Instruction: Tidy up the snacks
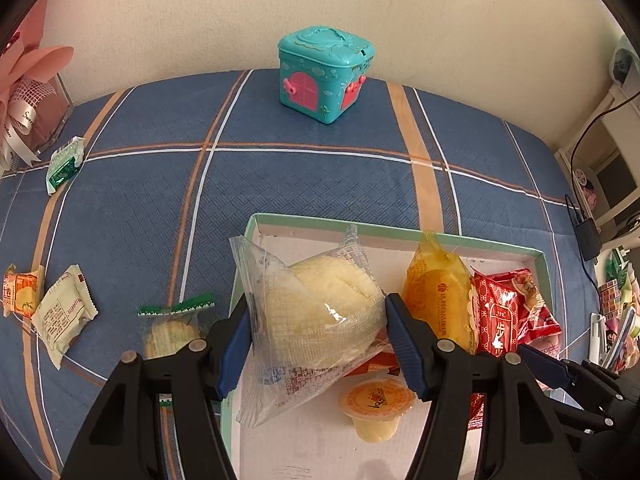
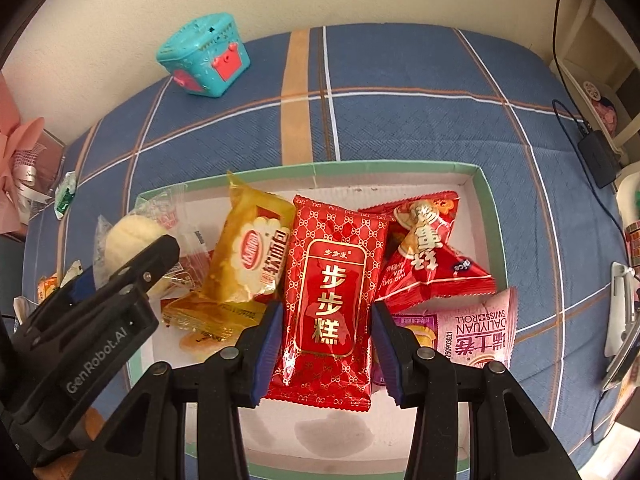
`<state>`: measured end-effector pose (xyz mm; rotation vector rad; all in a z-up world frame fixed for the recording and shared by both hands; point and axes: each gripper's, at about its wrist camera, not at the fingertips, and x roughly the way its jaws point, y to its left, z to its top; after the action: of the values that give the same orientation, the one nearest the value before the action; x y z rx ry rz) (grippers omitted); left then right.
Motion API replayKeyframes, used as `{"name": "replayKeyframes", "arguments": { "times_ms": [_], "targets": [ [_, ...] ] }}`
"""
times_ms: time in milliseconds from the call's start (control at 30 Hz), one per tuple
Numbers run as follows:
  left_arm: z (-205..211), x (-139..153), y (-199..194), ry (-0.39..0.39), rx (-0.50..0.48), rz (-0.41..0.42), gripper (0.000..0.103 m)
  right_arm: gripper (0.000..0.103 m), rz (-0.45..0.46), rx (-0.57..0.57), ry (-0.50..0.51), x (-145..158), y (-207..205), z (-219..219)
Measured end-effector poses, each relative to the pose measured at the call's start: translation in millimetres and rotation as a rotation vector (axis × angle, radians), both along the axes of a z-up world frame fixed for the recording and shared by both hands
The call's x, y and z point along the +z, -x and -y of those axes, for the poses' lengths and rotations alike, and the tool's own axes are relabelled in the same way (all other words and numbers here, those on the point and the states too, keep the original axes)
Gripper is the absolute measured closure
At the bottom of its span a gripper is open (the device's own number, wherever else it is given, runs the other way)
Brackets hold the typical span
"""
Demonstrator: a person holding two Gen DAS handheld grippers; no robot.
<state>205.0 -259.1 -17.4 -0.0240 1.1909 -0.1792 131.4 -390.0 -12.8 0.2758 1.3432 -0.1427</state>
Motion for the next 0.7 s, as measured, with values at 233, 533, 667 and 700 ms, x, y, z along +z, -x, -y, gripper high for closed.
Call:
{"name": "replayKeyframes", "arguments": {
  "times_ms": [233, 533, 667, 700],
  "targets": [
    [-3.4, -1.4, -1.4, 0.022, 0.007, -0.011, 0.036, 0.054, -0.024, -0.01, -0.003, -6.8, -2.3, 1.8],
    [-1.3, -2.5, -2.8, 0.009, -0.003, -0.029, 0.028, 0.051, -0.041, -0.003, 0.02, -9.1, -9.6, -2.5],
    [-2.1, 0.4, -3.2, 0.029, -0.005, -0.037, 0.023, 0.048, -0.046, -0.001, 0.031, -8.1, -12.4, -3.8],
    [-2.8, 1.4, -3.3, 0.033, -0.004, -0.039, 0.022, 0.047, -0.045, -0.002, 0.033, -7.4, -13.0, -3.3]
  ]
}}
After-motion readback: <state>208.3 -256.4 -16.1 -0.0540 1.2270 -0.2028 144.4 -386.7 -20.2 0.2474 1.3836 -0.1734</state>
